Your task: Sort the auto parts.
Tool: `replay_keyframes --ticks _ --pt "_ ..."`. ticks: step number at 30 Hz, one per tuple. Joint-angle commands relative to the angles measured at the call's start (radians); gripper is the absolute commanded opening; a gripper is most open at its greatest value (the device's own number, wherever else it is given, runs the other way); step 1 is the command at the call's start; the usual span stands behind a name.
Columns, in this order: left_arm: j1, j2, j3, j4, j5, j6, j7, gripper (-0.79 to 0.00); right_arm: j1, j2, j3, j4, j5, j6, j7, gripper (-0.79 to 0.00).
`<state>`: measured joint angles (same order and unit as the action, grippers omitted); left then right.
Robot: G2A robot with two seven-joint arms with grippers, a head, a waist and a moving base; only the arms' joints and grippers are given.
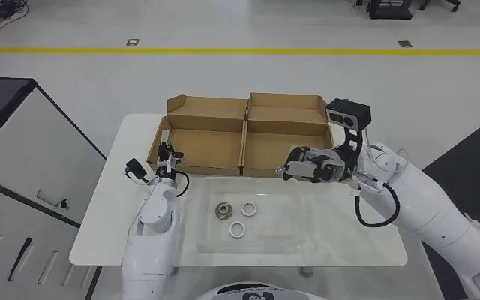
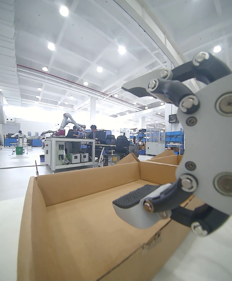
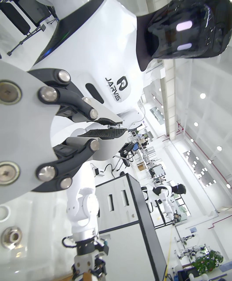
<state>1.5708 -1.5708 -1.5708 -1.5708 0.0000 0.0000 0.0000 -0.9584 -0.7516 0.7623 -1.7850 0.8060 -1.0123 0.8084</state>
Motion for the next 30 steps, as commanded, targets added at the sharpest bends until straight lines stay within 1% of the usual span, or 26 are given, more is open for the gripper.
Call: replay_keyframes --ticks 1,21,22,25,30 --pt "0.000 0.000 0.000 0.000 0.000 0.000 0.000 0.000 0.001 0.000 -0.001 0.002 -0.003 0.000 0.000 -0.785" --pt "0.000 0.000 0.000 0.000 0.000 0.000 0.000 0.000 0.001 0.000 -0.001 0.002 -0.003 0.000 0.000 -0.785" --pt "0.000 0.000 0.000 0.000 0.000 0.000 0.000 0.000 -0.004 -0.003 0.002 -0.011 0.003 0.003 -0.020 -0.785" --pt "0.000 0.000 0.000 0.000 0.000 0.000 0.000 0.000 -0.018 -0.015 0.006 -0.040 0.063 0.000 -0.053 -0.785" --pt "0.000 0.000 0.000 0.000 0.000 0.000 0.000 0.000 -0.022 -0.038 0.018 -0.065 0.185 0.000 -0.001 -0.785"
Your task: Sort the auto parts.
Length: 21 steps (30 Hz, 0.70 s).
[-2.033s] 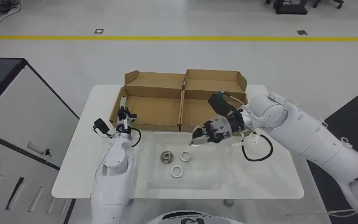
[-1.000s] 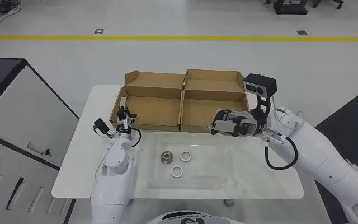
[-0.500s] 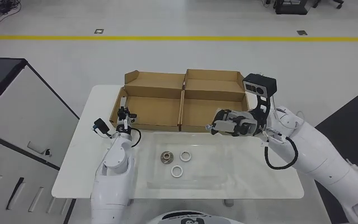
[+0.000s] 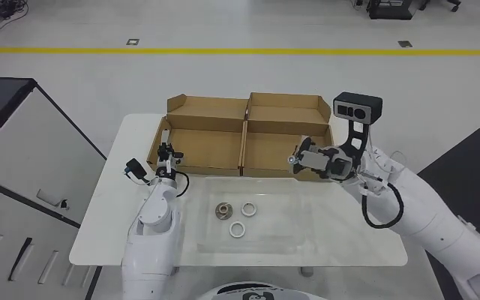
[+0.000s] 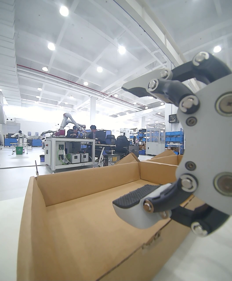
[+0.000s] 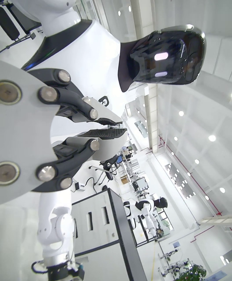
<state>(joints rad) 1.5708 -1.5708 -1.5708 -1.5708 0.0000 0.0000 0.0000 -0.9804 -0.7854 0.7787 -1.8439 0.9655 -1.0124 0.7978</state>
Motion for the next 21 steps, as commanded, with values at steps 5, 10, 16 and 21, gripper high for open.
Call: replay_keyframes --ticks 5,10,16,21 --pt "0.000 0.000 0.000 0.000 0.000 0.000 0.000 0.000 0.023 -0.028 -0.012 -0.039 0.027 0.011 0.021 -0.785" --pt "0.000 0.000 0.000 0.000 0.000 0.000 0.000 0.000 0.052 -0.052 -0.030 -0.047 0.014 0.013 0.023 -0.785" --pt "0.000 0.000 0.000 0.000 0.000 0.000 0.000 0.000 0.077 -0.073 -0.049 -0.052 0.034 0.006 0.016 -0.785" --pt "0.000 0.000 0.000 0.000 0.000 0.000 0.000 0.000 0.077 -0.073 -0.049 -0.052 0.034 0.006 0.016 -0.785"
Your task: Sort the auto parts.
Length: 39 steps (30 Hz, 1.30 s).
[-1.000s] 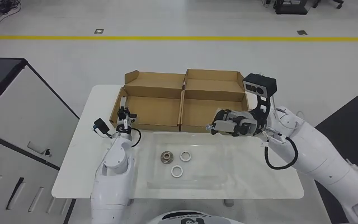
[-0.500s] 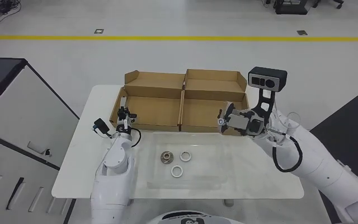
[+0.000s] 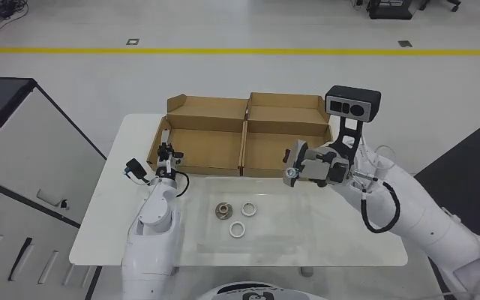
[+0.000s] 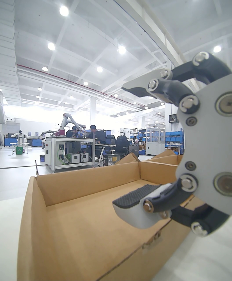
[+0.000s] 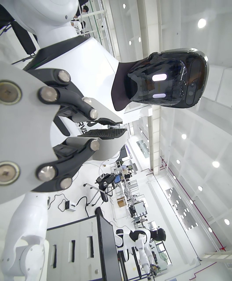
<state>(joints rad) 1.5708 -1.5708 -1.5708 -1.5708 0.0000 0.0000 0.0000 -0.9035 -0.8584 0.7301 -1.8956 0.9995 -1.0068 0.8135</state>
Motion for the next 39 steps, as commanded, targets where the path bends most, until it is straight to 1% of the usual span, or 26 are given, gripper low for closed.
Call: replay_keyframes --ticks 1,3,5,7,12,24,30,39 --pt "0.000 0.000 0.000 0.000 0.000 0.000 0.000 0.000 0.000 0.000 0.000 0.000 0.000 0.000 0.000 -0.785" --pt "0.000 0.000 0.000 0.000 0.000 0.000 0.000 0.000 -0.009 -0.002 0.004 -0.016 -0.003 0.018 -0.016 -0.785" --pt "0.000 0.000 0.000 0.000 0.000 0.000 0.000 0.000 -0.024 -0.009 0.009 -0.039 0.022 0.012 -0.030 -0.785" --pt "0.000 0.000 0.000 0.000 0.000 0.000 0.000 0.000 -0.032 -0.016 0.011 -0.055 0.064 -0.005 -0.014 -0.785" --pt "0.000 0.000 0.000 0.000 0.000 0.000 0.000 0.000 -0.040 -0.034 0.022 -0.089 0.149 0.013 0.013 -0.785" --pt "0.000 0.000 0.000 0.000 0.000 0.000 0.000 0.000 -0.086 -0.094 0.063 -0.107 0.252 0.063 0.063 -0.785" --pt "0.000 0.000 0.000 0.000 0.000 0.000 0.000 0.000 -0.111 -0.122 0.104 -0.069 0.234 0.096 0.096 -0.785" --pt "0.000 0.000 0.000 0.000 0.000 0.000 0.000 0.000 -0.134 -0.145 0.164 -0.009 0.121 0.157 0.157 -0.785"
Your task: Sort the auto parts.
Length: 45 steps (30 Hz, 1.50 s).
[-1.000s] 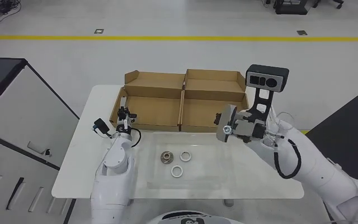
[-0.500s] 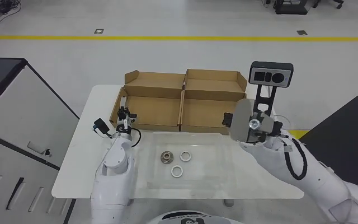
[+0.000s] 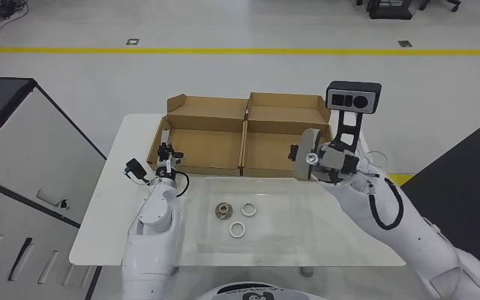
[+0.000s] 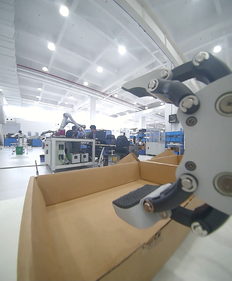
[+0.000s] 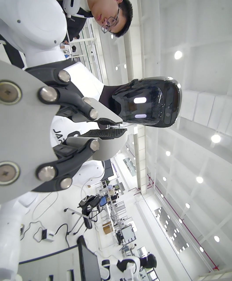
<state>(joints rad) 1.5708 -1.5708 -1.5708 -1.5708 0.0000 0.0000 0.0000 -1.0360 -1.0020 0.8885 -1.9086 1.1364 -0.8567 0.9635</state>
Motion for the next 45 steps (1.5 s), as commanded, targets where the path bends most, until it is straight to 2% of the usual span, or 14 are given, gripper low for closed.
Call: replay_keyframes --ticks 1,24,31,36,40,45 --pt "0.000 0.000 0.000 0.000 0.000 0.000 0.000 0.000 -0.003 -0.003 0.010 0.008 -0.030 0.014 0.014 -0.785" --pt "0.000 0.000 0.000 0.000 0.000 0.000 0.000 0.000 -0.008 -0.010 0.017 0.014 -0.059 0.031 0.031 -0.785" --pt "0.000 0.000 0.000 0.000 0.000 0.000 0.000 0.000 -0.046 -0.009 0.071 -0.013 -0.215 0.113 -0.055 -0.785" --pt "0.000 0.000 0.000 0.000 0.000 0.000 0.000 0.000 -0.076 -0.010 0.108 -0.036 -0.260 0.140 -0.074 -0.785" --pt "0.000 0.000 0.000 0.000 0.000 0.000 0.000 0.000 -0.095 -0.014 0.126 -0.054 -0.232 0.108 -0.056 -0.785" --pt "0.000 0.000 0.000 0.000 0.000 0.000 0.000 0.000 -0.111 -0.026 0.120 -0.061 -0.107 0.032 -0.001 -0.785"
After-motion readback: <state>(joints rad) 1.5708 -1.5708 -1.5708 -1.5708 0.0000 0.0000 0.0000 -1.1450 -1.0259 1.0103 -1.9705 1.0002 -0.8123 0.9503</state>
